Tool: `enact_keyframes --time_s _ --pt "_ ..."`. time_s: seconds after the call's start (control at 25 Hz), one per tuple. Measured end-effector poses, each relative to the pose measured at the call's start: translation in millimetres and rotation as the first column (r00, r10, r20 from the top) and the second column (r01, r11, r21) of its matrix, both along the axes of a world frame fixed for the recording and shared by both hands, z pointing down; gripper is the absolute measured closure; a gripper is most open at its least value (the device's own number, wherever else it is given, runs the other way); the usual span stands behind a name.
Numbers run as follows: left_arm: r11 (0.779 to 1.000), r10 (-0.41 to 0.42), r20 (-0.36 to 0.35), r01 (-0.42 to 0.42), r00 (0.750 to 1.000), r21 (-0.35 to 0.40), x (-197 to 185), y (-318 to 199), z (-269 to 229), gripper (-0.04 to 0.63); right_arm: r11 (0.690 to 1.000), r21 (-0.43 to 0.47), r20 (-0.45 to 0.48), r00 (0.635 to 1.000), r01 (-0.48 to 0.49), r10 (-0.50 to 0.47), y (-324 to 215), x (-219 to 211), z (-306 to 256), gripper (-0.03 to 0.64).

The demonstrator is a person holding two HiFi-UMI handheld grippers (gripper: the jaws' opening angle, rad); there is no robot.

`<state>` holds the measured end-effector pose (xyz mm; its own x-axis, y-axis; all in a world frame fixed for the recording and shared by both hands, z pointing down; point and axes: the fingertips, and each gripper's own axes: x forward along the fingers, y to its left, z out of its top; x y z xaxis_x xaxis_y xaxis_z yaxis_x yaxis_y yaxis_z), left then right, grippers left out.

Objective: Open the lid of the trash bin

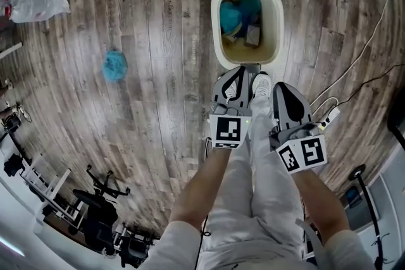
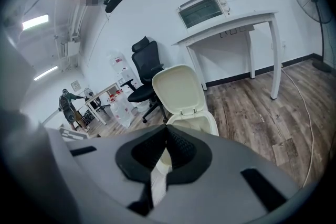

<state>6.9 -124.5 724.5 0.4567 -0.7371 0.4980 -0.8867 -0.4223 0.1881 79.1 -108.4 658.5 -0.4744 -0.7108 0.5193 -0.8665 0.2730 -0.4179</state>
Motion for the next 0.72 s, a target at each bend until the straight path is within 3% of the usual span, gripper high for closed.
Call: enact_keyframes --time_s 0.52,0.72 --pt "0.985 -0.061 -0.06 0.07 0.996 0.158 -34.4 -36.5 -216.3 0.597 0.984 0.168 -0.03 0.998 -0.055 0.061 -42.4 39.9 -179.3 0.6" --pt "0.97 -0.044 -0.02 0.047 0.999 0.237 -47.5 -37.3 -290.8 0.597 0.975 0.216 -0.017 0.998 -0.052 0.057 -41.4 45.0 -253.6 0.6"
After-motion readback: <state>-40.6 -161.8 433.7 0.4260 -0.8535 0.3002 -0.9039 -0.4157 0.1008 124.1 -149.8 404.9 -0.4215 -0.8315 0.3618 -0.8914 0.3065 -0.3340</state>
